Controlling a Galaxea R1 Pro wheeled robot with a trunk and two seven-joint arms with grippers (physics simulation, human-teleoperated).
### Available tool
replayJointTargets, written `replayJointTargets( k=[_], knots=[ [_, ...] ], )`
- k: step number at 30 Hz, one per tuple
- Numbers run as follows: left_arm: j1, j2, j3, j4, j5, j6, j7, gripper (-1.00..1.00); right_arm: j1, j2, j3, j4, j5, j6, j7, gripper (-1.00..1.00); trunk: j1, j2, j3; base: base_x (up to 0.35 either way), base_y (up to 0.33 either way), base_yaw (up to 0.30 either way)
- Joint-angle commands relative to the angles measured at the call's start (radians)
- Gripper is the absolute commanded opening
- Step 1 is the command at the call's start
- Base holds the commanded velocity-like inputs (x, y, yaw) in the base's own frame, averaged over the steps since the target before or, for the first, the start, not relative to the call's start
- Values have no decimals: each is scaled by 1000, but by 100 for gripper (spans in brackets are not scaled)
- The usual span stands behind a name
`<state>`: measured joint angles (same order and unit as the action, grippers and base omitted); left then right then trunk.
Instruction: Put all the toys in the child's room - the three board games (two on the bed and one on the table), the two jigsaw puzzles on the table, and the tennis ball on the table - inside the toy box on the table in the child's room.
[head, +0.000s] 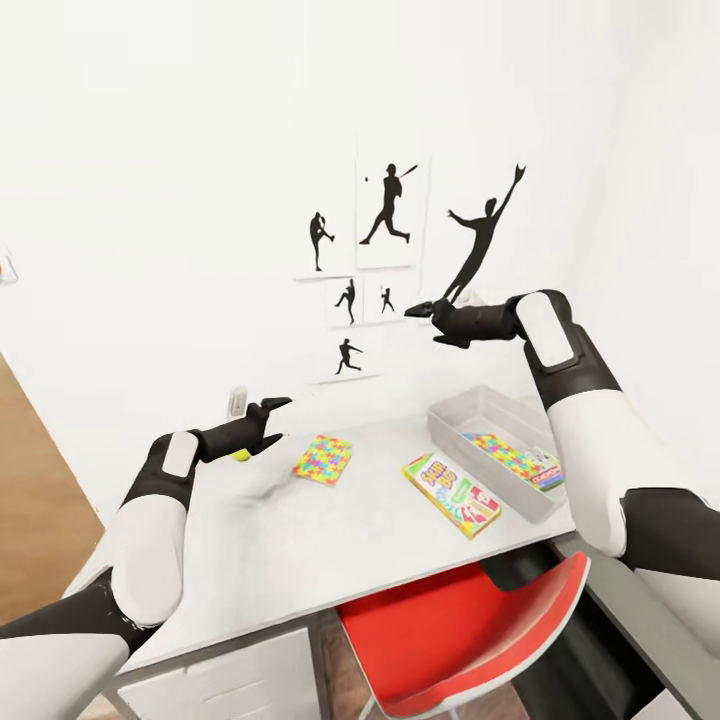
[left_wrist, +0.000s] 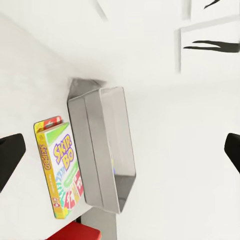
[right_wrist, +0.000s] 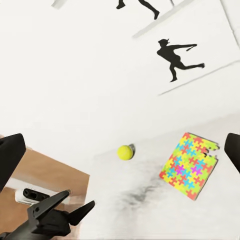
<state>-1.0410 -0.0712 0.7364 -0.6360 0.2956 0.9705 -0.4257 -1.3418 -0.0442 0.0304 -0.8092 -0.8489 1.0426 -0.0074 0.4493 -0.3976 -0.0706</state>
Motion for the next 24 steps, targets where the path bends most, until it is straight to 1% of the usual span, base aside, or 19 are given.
replayJointTargets(
  k=[1, 5, 10, 15, 18, 19, 21, 23, 24],
  knots=[
    [-2, -1, 8, -1, -7, 6, -5, 100, -1, -1, 3, 4, -2, 2, -1, 100, 1, -2, -2, -1, 0, 140],
    [-2, 4, 6, -1, -7, 7, -5, 100, -2, -2, 3, 12, 0, 1, -1, 100, 1, -2, -1, -24, 4, 49],
    [-2, 12, 6, -1, -6, 11, -5, 100, -1, -2, 3, 15, 1, 1, -2, 100, 1, -2, -1, -192, 90, 9],
    [-2, 14, 5, -1, -7, 16, -5, 100, -1, -1, 4, 17, 1, 1, -10, 100, 1, -2, -1, -136, 45, 1],
    [-2, 17, -1, -1, -7, 20, -5, 100, -2, 0, 4, 19, 1, 1, -64, 100, 1, -2, -1, -31, 9, 0],
    [-2, 23, -10, -2, -8, 24, -5, 100, -2, 3, 4, 19, 1, 2, -99, 100, 1, -2, -1, -14, 4, 0],
    [-1, 44, -38, -6, -8, 36, -5, 100, -2, 17, 4, 18, -1, 5, -179, 100, 1, -2, -1, -8, 2, 32],
    [5, 76, -63, -9, -7, 51, -5, 100, -2, 39, 4, 18, -1, 5, -258, 100, 1, -2, -1, -3, 1, 155],
    [9, 85, -67, -10, -7, 54, -5, 100, -2, 44, 4, 18, -1, 5, -276, 100, 1, -2, -1, -2, 1, 205]
  ],
)
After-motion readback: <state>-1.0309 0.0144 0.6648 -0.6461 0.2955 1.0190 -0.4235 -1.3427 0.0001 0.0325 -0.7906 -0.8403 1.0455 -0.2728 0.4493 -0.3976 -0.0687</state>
